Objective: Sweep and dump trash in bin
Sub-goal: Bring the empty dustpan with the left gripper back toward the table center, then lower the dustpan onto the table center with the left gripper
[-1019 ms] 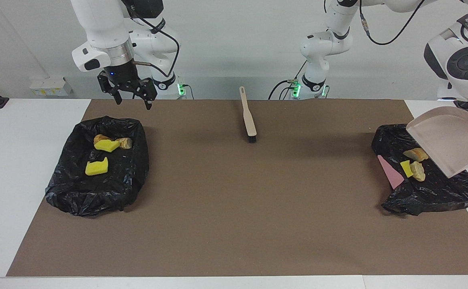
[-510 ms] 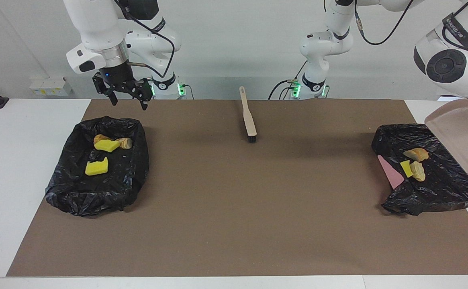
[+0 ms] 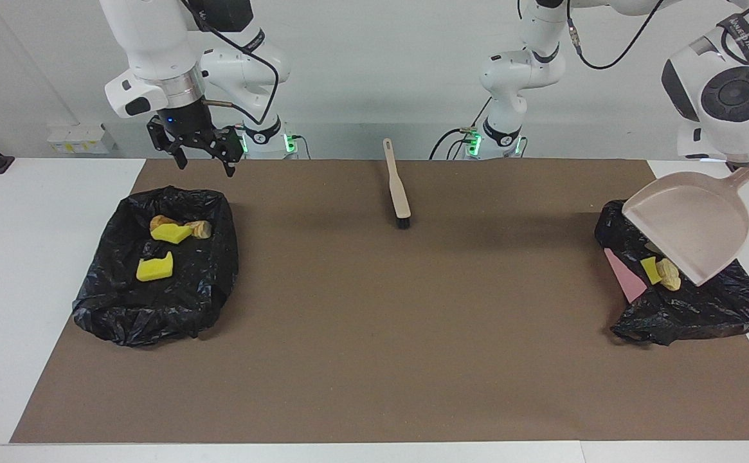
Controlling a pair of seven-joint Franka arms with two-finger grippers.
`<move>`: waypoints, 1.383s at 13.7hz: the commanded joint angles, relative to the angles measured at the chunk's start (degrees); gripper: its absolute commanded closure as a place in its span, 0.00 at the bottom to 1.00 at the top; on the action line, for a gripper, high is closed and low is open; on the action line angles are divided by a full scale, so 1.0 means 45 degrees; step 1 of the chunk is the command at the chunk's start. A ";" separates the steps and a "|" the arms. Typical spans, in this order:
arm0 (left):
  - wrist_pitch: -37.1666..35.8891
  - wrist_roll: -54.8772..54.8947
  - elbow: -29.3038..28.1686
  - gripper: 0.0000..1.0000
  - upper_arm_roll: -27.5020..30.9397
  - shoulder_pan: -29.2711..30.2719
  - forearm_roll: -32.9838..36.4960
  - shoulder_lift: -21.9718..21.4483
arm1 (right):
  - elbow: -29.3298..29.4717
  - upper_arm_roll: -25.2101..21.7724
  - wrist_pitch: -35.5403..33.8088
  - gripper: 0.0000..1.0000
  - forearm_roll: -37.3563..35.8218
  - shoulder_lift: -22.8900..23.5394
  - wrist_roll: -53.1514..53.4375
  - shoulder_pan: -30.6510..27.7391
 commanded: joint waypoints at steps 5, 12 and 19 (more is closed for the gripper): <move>-0.0341 -0.4640 -0.1462 1.00 0.0071 -0.0982 -0.4542 -0.0665 | -0.0270 -0.0021 0.0132 0.00 0.0090 -0.0203 -0.0421 -0.0128; 0.1158 -1.0872 -0.2966 1.00 0.0052 -0.3775 -0.7841 -0.0335 | -0.0270 -0.0021 0.0132 0.00 0.0090 -0.0203 -0.0421 -0.0128; 0.4674 -1.6635 -0.3320 1.00 0.0052 -0.6529 -0.9974 0.0836 | -0.0270 -0.0021 0.0132 0.00 0.0090 -0.0203 -0.0421 -0.0128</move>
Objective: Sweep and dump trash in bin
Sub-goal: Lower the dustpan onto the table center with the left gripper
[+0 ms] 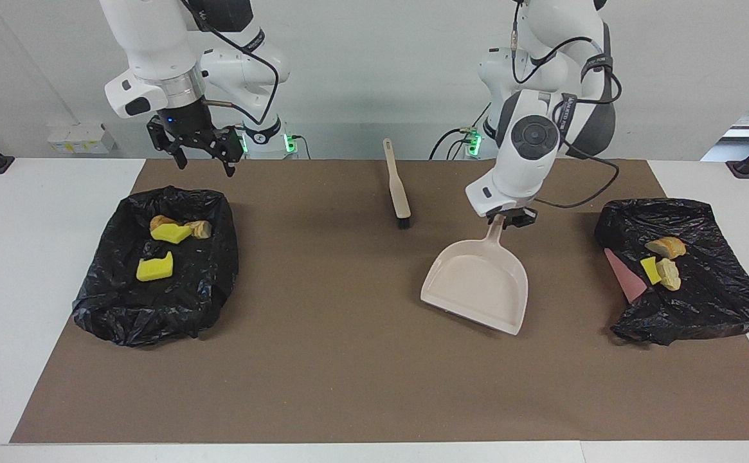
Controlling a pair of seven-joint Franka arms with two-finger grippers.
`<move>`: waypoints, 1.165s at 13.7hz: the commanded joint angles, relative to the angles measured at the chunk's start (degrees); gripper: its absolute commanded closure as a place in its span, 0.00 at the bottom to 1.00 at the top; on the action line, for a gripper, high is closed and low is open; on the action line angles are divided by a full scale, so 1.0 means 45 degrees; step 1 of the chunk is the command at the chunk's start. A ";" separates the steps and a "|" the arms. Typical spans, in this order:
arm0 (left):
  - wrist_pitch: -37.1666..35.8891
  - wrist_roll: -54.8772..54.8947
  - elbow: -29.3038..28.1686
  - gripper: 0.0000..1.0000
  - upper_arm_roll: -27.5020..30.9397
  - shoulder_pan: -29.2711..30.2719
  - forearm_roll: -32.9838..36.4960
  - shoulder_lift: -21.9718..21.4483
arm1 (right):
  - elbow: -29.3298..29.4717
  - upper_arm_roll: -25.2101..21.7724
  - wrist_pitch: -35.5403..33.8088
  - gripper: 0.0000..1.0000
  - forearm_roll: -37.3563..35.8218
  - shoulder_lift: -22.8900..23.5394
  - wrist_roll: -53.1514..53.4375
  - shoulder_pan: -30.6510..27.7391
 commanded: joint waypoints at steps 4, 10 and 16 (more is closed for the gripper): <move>0.3006 -0.3378 -0.0654 1.00 0.0240 -0.1942 -0.1509 0.0666 | -0.0270 -0.0019 0.0132 0.00 0.0090 -0.0203 -0.0421 -0.0128; 0.5861 -0.7284 -0.0794 1.00 0.0240 -0.3896 -0.2332 0.1994 | -0.0270 -0.0019 0.0132 0.00 0.0090 -0.0203 -0.0421 -0.0128; 0.5162 -0.7252 -0.0617 0.00 0.0357 -0.3412 -0.2313 0.1275 | -0.0270 -0.0019 0.0132 0.00 0.0090 -0.0203 -0.0421 -0.0128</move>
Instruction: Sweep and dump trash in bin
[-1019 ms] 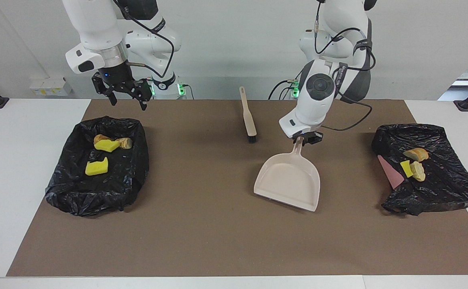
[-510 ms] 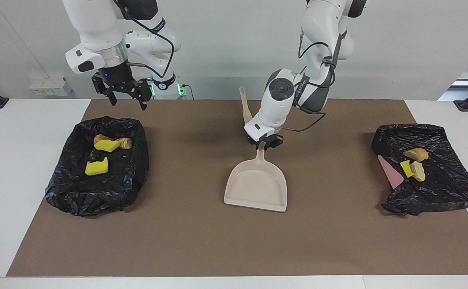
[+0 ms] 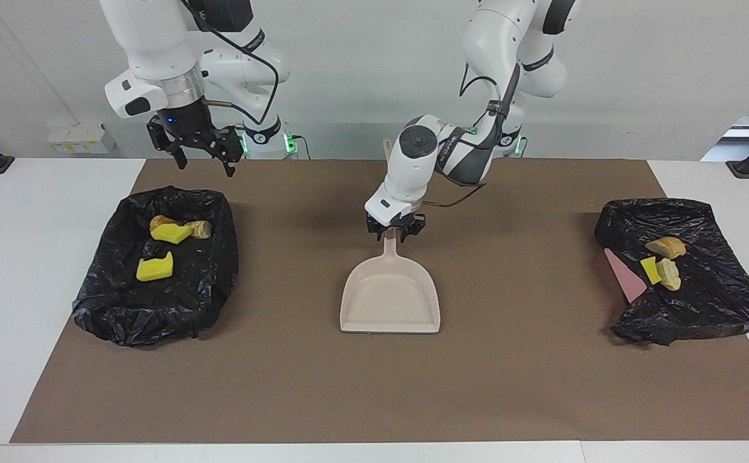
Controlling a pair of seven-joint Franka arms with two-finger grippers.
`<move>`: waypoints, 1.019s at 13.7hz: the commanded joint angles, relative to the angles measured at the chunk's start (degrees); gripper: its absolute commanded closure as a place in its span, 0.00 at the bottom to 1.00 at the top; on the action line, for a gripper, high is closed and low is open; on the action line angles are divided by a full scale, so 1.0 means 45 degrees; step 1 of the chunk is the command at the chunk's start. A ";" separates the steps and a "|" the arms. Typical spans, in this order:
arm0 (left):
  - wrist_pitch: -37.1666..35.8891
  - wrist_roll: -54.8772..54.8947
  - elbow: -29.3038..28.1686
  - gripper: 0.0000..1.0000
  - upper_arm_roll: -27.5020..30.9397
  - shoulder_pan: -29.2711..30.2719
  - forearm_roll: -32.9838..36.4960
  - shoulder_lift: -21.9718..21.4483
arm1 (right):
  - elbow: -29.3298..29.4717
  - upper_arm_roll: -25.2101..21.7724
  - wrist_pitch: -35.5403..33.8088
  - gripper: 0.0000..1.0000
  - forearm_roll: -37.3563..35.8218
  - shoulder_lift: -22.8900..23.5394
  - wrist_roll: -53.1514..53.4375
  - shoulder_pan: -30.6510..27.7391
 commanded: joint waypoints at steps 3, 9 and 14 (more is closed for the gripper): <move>-0.0867 0.0077 0.0053 0.00 0.0194 0.1475 -0.0139 -0.0911 | -0.0270 -0.0019 0.0132 0.00 0.0090 -0.0203 -0.0421 -0.0128; -0.1434 0.3117 0.1049 0.00 0.0233 0.4308 0.0076 -0.1184 | -0.0270 -0.0019 0.0132 0.00 0.0090 -0.0203 -0.0421 -0.0128; -0.1764 0.6811 0.1517 0.00 0.0330 0.6438 0.0876 -0.1808 | -0.0270 -0.0019 0.0132 0.00 0.0090 -0.0203 -0.0421 -0.0128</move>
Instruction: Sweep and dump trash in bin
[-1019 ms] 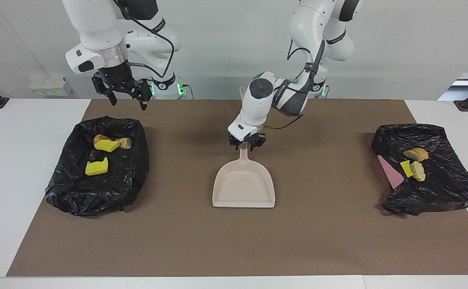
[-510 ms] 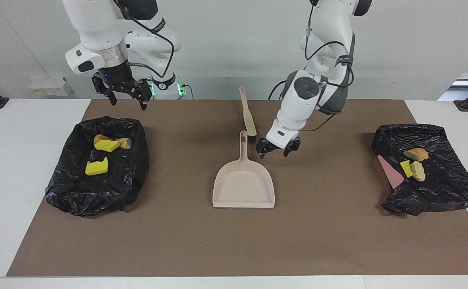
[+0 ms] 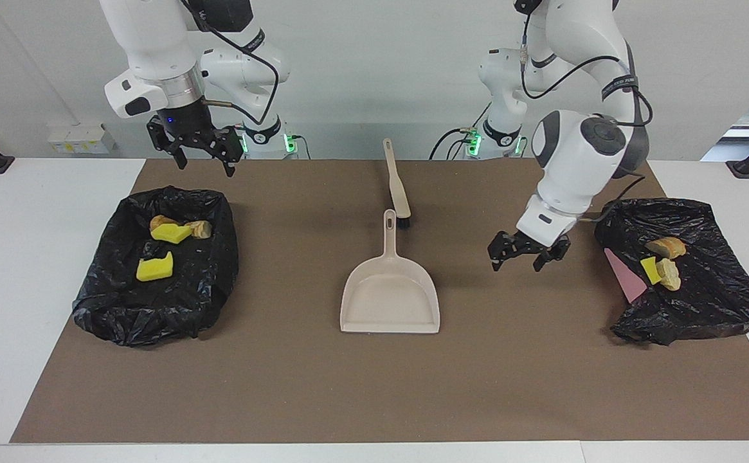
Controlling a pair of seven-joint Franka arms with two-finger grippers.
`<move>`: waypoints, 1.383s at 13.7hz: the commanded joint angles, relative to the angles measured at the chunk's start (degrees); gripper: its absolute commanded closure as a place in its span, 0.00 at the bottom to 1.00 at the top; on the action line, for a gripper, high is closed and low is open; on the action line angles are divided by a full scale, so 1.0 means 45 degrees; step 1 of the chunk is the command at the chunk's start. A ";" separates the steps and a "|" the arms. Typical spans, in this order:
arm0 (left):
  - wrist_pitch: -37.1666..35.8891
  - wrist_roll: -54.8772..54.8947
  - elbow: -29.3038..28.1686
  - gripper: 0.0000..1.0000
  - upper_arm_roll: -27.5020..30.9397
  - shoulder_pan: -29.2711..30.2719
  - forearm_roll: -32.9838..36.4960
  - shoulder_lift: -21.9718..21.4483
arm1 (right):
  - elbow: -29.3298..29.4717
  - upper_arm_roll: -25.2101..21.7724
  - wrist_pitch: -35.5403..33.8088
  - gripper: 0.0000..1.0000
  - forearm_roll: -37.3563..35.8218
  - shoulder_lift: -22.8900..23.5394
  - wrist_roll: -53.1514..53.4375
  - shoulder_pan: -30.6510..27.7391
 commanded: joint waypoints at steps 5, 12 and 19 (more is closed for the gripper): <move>-0.3505 0.2779 0.1706 0.00 0.0083 0.1903 0.1103 -0.0900 | -0.0270 -0.0019 0.0132 0.00 0.0090 -0.0203 -0.0421 -0.0126; -0.7007 0.2606 0.2471 0.00 0.0200 0.2863 0.1044 -0.2305 | -0.0270 -0.0019 0.0132 0.00 0.0090 -0.0203 -0.0421 -0.0126; -0.9040 0.2624 0.2705 0.00 0.0122 0.2745 0.0948 -0.2933 | -0.0270 -0.0019 0.0132 0.00 0.0090 -0.0203 -0.0421 -0.0126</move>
